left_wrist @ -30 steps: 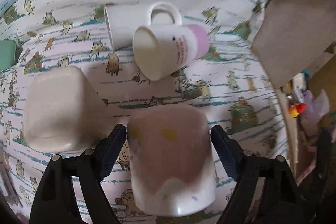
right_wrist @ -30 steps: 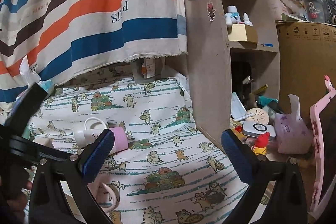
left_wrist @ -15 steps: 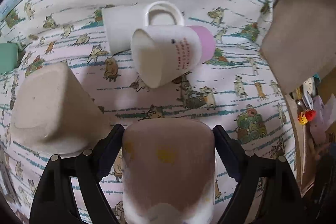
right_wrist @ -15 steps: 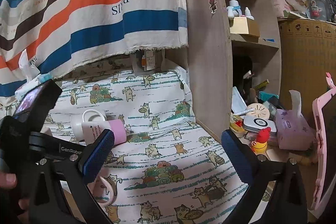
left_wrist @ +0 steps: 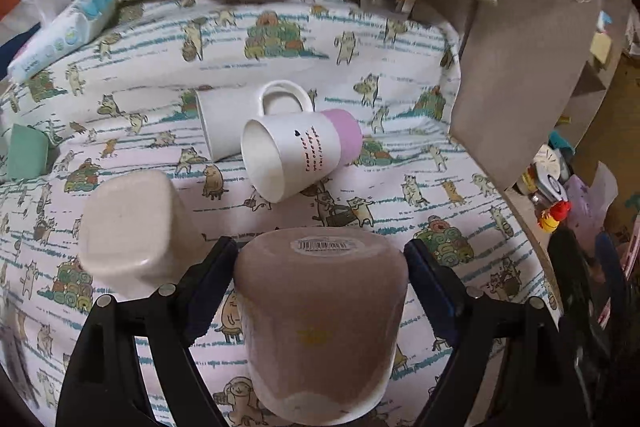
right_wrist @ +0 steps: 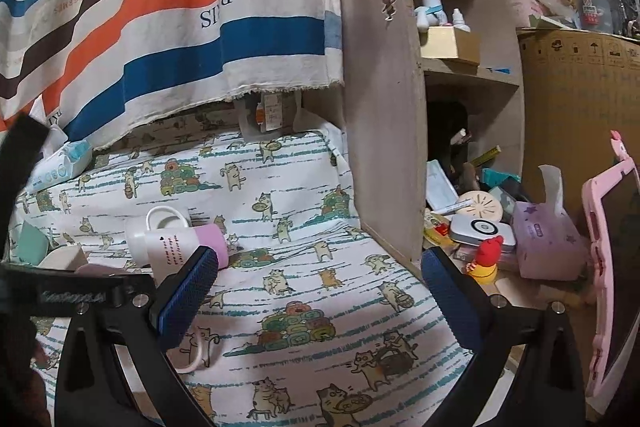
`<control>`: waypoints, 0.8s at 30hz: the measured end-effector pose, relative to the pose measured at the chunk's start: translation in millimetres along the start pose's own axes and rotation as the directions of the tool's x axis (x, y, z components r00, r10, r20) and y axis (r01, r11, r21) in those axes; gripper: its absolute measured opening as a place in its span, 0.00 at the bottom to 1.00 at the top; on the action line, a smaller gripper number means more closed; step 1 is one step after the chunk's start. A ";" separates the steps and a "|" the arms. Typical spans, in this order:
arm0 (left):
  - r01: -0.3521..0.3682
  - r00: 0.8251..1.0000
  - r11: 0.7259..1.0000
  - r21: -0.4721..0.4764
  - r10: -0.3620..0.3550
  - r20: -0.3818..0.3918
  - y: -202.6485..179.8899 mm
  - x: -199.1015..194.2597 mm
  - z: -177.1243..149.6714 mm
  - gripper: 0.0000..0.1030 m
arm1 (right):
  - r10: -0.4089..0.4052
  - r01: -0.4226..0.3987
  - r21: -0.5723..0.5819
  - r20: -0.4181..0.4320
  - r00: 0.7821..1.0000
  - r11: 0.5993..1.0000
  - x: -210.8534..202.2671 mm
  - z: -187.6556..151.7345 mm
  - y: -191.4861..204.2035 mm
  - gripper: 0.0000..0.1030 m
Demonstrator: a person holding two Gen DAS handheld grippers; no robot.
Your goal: Flip cup upside down
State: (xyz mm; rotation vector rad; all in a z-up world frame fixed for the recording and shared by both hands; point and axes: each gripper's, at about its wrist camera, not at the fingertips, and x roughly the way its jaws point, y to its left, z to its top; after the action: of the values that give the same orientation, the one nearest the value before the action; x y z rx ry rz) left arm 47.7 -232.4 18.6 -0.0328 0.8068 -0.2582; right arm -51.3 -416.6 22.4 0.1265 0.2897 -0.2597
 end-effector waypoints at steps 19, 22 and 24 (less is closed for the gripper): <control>0.126 0.988 0.988 0.084 -0.132 0.077 3.8 -2.7 -47.0 0.82 | -0.012 0.012 -0.036 -0.008 1.000 0.999 -8.2 -10.1 1.6 0.99; 0.122 0.989 0.988 0.095 -0.129 0.066 3.0 -0.5 -50.1 0.82 | -0.013 0.013 -0.040 0.001 1.000 0.999 -10.3 -9.6 1.8 0.99; 0.131 0.988 0.986 0.104 -0.138 0.066 3.5 -2.2 -51.3 0.83 | -0.011 0.011 -0.043 0.003 1.000 0.999 -10.1 -8.8 2.3 0.99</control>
State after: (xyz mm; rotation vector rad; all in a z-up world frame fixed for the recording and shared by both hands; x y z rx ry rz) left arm 10.2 -224.9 -15.9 -0.0034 0.7193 -0.4224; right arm -62.3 -410.6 17.3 0.0820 0.2934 -0.2644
